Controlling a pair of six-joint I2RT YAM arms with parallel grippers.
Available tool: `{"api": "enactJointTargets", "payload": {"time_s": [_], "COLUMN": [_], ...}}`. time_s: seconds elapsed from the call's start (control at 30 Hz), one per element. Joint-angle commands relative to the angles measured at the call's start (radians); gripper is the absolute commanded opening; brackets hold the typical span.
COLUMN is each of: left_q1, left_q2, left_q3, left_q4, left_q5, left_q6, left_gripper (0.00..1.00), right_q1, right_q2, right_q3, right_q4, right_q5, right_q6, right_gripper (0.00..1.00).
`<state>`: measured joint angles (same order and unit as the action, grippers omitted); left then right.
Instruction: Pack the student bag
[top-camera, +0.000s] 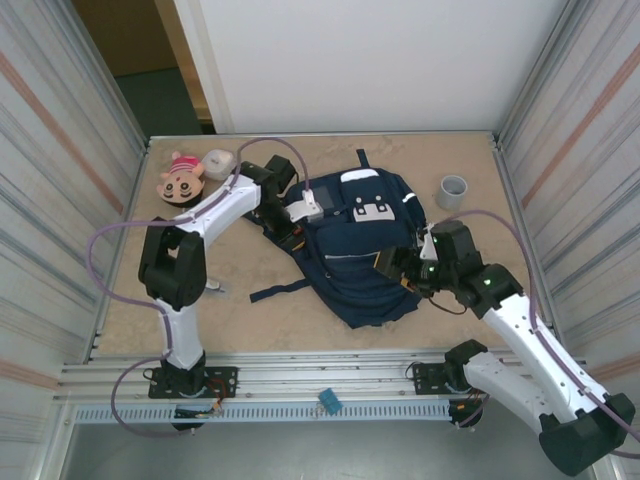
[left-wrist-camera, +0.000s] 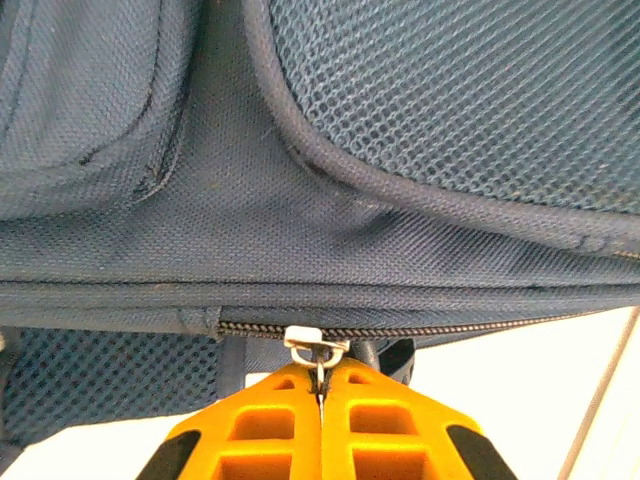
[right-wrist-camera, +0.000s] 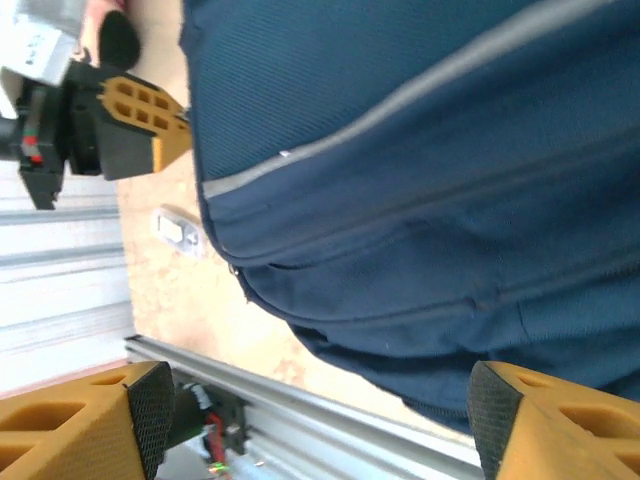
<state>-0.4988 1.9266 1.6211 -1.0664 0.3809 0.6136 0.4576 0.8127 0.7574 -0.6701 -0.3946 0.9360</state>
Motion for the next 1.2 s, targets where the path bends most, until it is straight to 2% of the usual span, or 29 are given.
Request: {"api": "enactJointTargets", "payload": {"time_s": [0.0, 0.13, 0.23, 0.33, 0.5, 0.7, 0.97, 1.17], "left_q1": [-0.025, -0.050, -0.058, -0.090, -0.117, -0.117, -0.115, -0.119], "left_q2": [0.010, 0.004, -0.029, -0.069, -0.078, -0.022, -0.028, -0.036], "left_q3": [0.054, 0.056, 0.051, 0.020, 0.016, 0.065, -0.035, -0.107], "left_q4": [-0.071, -0.037, -0.017, 0.017, 0.014, -0.144, -0.091, -0.064], "left_q5": [-0.150, -0.229, -0.237, -0.301, -0.335, -0.213, -0.075, -0.023], "left_q6": [0.067, 0.080, 0.099, 0.155, 0.207, 0.160, -0.017, -0.083], "left_gripper": [0.00, 0.00, 0.00, 0.00, 0.00, 0.00, 0.00, 0.00], "right_q1": [0.003, 0.006, 0.007, 0.008, 0.012, 0.015, 0.054, 0.062], "right_q2": [-0.020, -0.012, -0.015, -0.013, 0.033, 0.064, 0.101, 0.126], "right_q3": [-0.067, -0.128, -0.154, -0.186, -0.197, -0.240, -0.285, -0.299], "right_q4": [0.101, 0.204, 0.204, 0.257, 0.319, 0.423, 0.543, 0.591], "right_q5": [-0.076, -0.087, -0.054, -0.050, -0.046, -0.008, 0.056, 0.077], "right_q6": [0.174, 0.262, 0.281, 0.304, 0.307, 0.336, 0.392, 0.398], "right_gripper": [0.78, 0.78, 0.80, 0.80, 0.78, 0.66, 0.54, 0.53]}}
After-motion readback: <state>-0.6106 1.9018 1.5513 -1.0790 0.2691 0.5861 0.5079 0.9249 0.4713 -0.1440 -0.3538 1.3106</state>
